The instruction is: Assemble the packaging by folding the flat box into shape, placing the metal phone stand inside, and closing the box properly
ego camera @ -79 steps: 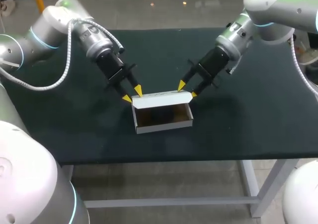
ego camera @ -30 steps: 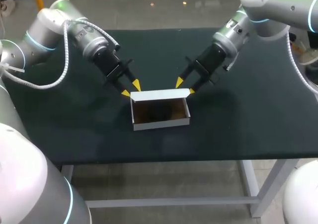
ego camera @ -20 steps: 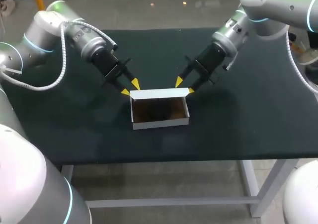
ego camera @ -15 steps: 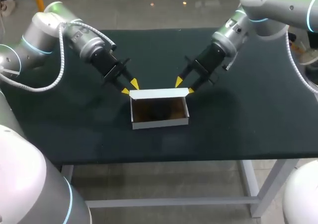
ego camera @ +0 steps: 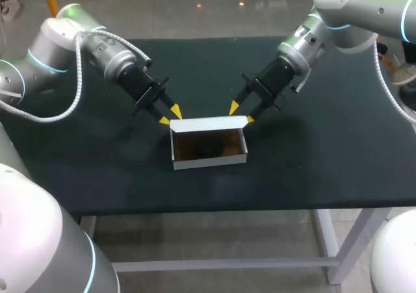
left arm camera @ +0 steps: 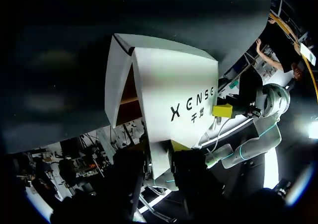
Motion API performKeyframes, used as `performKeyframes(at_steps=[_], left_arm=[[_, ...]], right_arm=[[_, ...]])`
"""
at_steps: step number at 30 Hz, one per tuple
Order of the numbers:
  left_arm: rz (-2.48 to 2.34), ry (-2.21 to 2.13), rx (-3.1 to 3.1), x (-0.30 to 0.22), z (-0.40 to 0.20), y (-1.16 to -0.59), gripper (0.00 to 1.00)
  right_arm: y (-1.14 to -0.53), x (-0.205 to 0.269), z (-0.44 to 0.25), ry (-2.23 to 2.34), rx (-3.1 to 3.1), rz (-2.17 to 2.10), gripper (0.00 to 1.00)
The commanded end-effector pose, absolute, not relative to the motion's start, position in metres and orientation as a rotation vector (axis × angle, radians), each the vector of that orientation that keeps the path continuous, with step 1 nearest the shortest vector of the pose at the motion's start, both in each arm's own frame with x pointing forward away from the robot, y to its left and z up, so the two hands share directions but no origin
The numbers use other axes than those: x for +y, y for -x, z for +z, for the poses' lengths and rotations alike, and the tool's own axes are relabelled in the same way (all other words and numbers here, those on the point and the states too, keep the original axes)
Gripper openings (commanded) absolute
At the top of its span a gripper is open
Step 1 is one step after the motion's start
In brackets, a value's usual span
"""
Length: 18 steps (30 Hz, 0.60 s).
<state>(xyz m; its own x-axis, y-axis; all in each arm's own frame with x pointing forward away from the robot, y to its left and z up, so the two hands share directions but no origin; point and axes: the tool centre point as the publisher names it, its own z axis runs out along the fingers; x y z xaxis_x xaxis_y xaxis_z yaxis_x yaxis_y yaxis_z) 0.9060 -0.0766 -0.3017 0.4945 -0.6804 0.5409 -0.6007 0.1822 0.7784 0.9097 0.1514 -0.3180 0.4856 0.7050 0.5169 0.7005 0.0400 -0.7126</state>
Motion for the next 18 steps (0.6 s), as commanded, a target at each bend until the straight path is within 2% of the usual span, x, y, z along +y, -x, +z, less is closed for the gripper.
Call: performKeyframes(at_steps=[1,18], left_arm=[[-0.080,-1.493,-1.178,-0.081,-0.302,-0.903,0.26],[-0.094,-1.475,-1.198,-0.081,-0.318,-0.892,0.29]], right_arm=[[-0.912,0.155,-0.320,1.656,-1.224,0.012,0.42],[-0.899,0.151,-0.328,1.658,-1.239,0.015,0.43]])
